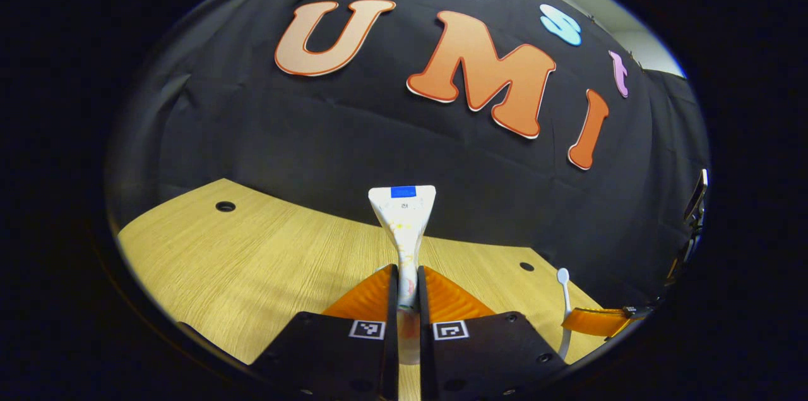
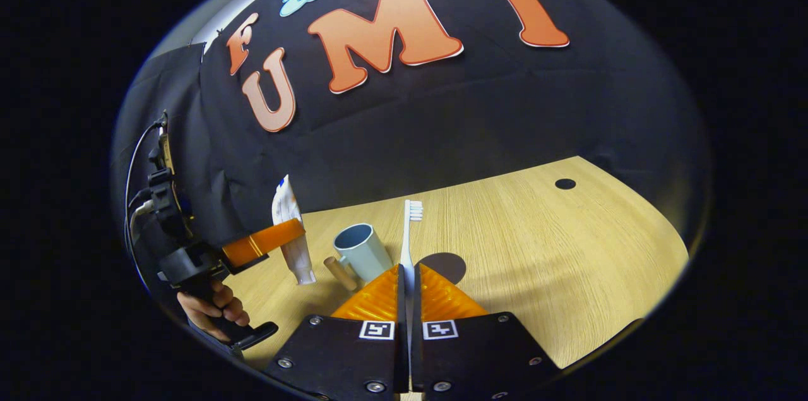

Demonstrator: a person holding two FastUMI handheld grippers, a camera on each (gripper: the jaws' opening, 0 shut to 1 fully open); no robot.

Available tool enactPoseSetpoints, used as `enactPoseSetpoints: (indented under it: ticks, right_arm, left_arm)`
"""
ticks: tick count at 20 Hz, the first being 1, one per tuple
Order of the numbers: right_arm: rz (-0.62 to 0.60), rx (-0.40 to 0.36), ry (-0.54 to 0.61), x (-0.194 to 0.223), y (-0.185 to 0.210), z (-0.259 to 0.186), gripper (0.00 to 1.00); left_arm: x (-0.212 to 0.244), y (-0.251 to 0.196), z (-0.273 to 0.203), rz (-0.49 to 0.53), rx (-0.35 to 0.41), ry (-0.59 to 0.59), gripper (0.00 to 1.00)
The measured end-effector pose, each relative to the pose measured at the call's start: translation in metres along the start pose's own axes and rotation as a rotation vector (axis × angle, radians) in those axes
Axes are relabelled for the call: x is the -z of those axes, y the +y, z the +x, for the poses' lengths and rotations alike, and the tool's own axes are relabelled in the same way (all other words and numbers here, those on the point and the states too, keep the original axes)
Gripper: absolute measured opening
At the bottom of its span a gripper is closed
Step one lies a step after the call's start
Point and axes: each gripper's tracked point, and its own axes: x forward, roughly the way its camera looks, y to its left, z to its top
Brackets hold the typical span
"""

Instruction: Put the toothbrush and toothpaste on the desktop into the cup, then pick up the cup and place it on the coaster on the desktop.

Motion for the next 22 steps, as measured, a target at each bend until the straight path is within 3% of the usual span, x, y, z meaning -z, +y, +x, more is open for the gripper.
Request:
enactPoseSetpoints:
  ticks: [12, 22]
  right_arm:
    - [-0.027, 0.023, -0.042, -0.026, -0.012, 0.015, 0.02]
    - [-0.048, 0.035, -0.072, -0.037, -0.012, 0.024, 0.02]
  left_arm:
    - [-0.018, -0.001, 0.085, -0.019, 0.011, -0.086, 0.12]
    - [0.019, 0.004, 0.124, 0.014, 0.005, -0.018, 0.13]
